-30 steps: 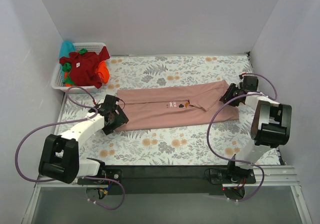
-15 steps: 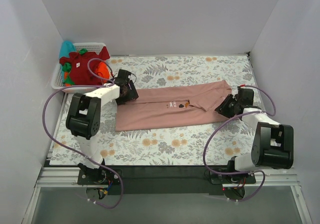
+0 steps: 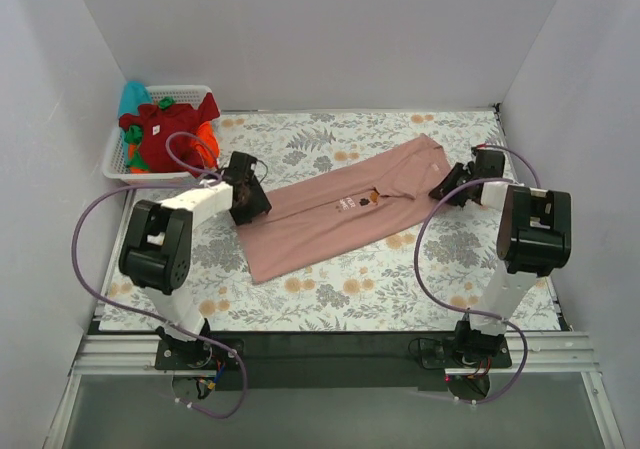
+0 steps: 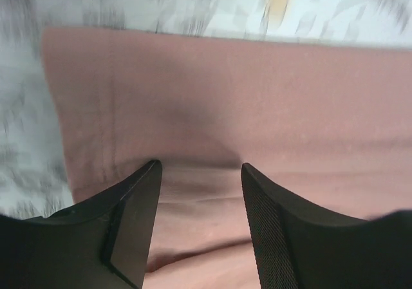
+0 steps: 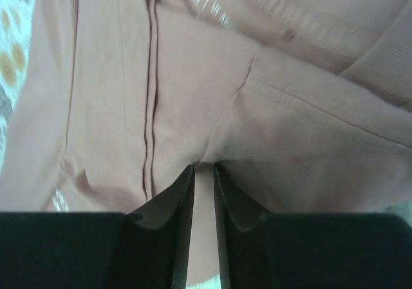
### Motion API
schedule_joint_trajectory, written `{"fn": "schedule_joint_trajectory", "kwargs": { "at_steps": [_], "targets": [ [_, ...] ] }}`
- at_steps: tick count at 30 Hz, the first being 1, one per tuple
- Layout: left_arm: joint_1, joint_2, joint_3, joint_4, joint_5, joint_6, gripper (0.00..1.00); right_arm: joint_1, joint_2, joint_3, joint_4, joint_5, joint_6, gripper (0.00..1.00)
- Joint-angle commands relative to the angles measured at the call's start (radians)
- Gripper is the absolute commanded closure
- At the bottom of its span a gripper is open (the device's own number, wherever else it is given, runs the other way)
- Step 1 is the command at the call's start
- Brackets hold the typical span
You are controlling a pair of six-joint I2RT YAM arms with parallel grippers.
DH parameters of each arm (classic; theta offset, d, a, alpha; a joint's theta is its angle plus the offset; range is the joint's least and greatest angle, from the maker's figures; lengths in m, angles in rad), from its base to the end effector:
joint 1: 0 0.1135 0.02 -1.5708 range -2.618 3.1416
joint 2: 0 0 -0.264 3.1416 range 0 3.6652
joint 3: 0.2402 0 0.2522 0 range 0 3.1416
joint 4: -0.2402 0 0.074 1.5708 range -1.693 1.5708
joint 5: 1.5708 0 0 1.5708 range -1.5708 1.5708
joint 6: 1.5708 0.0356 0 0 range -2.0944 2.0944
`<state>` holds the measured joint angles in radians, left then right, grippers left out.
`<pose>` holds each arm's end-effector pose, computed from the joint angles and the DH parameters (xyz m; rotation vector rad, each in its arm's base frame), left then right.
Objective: Fold and stack the t-shirts
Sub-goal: Fold the tshirt
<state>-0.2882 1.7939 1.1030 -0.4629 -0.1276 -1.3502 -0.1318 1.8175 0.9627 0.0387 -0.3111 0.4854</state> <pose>0.3366 -0.0951 0.1612 -1.4241 2.3517 -0.3050 0.3627 -0.0371 0.1455 0.5865 2.3306 0.5375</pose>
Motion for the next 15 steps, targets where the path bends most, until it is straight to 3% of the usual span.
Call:
{"fn": "schedule_joint_trajectory", "kwargs": {
  "at_steps": [1,7,11,15],
  "targets": [
    [-0.014,-0.146,-0.254,-0.197,0.172,-0.110,0.48,-0.023,0.161,0.208,-0.023,0.017,-0.109,0.74],
    [-0.187,-0.349,-0.446,-0.237,0.454,-0.234,0.43,-0.009,0.376,0.551,-0.037,-0.118,-0.123,0.71],
    [-0.276,-0.419,-0.427,-0.263,0.510,-0.268,0.29,0.011,0.347,0.588,-0.086,-0.149,-0.131,0.68],
    [-0.281,-0.487,-0.335,-0.338,0.412,-0.256,0.20,0.061,0.223,0.506,-0.102,-0.129,-0.143,0.61]
  ]
}}
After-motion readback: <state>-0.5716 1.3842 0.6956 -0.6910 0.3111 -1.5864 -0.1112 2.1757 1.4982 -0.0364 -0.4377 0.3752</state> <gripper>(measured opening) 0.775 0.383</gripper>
